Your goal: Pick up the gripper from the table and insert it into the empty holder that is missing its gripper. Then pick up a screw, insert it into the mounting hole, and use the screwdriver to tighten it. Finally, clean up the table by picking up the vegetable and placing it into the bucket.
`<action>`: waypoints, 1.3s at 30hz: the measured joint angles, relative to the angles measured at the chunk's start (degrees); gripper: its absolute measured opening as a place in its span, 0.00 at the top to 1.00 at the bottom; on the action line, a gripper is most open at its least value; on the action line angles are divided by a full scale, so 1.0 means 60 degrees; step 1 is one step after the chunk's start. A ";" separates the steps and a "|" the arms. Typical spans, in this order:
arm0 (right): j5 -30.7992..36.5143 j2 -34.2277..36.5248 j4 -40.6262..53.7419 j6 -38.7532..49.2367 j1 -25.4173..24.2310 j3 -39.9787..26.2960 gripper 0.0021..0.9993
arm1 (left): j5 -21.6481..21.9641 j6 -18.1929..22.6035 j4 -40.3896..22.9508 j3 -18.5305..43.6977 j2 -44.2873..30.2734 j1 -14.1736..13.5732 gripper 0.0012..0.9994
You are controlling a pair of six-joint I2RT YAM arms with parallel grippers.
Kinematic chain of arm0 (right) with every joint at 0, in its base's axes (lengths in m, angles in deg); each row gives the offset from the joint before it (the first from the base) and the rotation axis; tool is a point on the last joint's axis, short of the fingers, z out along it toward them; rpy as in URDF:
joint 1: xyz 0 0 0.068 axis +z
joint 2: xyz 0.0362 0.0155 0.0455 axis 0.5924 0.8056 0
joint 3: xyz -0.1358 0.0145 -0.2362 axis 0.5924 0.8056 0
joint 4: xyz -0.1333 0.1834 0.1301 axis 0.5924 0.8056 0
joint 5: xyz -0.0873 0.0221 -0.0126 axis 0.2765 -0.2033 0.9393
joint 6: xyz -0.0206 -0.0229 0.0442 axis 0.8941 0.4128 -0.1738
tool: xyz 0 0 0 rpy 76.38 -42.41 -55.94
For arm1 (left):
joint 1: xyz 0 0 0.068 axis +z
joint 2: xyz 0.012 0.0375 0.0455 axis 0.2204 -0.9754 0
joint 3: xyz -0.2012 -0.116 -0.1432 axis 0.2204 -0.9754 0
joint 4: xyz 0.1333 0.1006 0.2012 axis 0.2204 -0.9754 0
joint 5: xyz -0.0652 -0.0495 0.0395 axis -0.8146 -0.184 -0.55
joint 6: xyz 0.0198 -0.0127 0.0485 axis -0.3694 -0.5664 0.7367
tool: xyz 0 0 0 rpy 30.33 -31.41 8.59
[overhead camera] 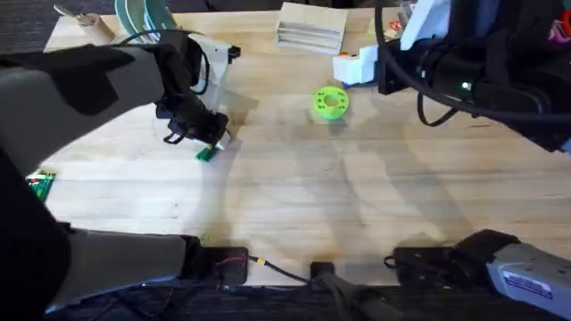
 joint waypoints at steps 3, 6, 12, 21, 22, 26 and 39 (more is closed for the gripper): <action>0.0000 0.0000 0.0000 0.0000 0.0000 -0.0001 0.01 | -0.0003 -0.0006 -0.0799 0.1217 -0.0182 0.0019 0.99; 0.0000 0.0001 -0.0003 0.0003 0.0000 -0.0001 0.01 | -0.0003 -0.0006 -0.0954 0.2239 -0.0182 0.0019 0.99; 0.0000 0.0371 -0.0004 0.0000 0.0000 -0.0001 0.01 | -0.0003 -0.0006 -0.0739 0.4105 -0.0178 0.0045 0.99; 0.0000 0.0488 -0.0004 0.0004 0.0000 -0.0001 0.01 | -0.0006 -0.1603 0.1775 0.4700 -0.0244 0.0982 0.99; 0.0000 0.0488 -0.0004 0.0004 0.0000 -0.0001 0.01 | -0.0003 -0.1986 0.1996 0.4704 -0.0300 0.1138 0.99; 0.0000 0.0491 -0.0001 0.0002 0.0000 -0.0001 0.01 | 0.0043 -0.3577 0.2401 0.4704 -0.0676 0.1605 0.99; 0.0000 0.0777 -0.0004 0.0001 0.0000 -0.0001 0.01 | -0.0192 -0.5556 0.2279 0.4704 -0.1595 0.1571 0.37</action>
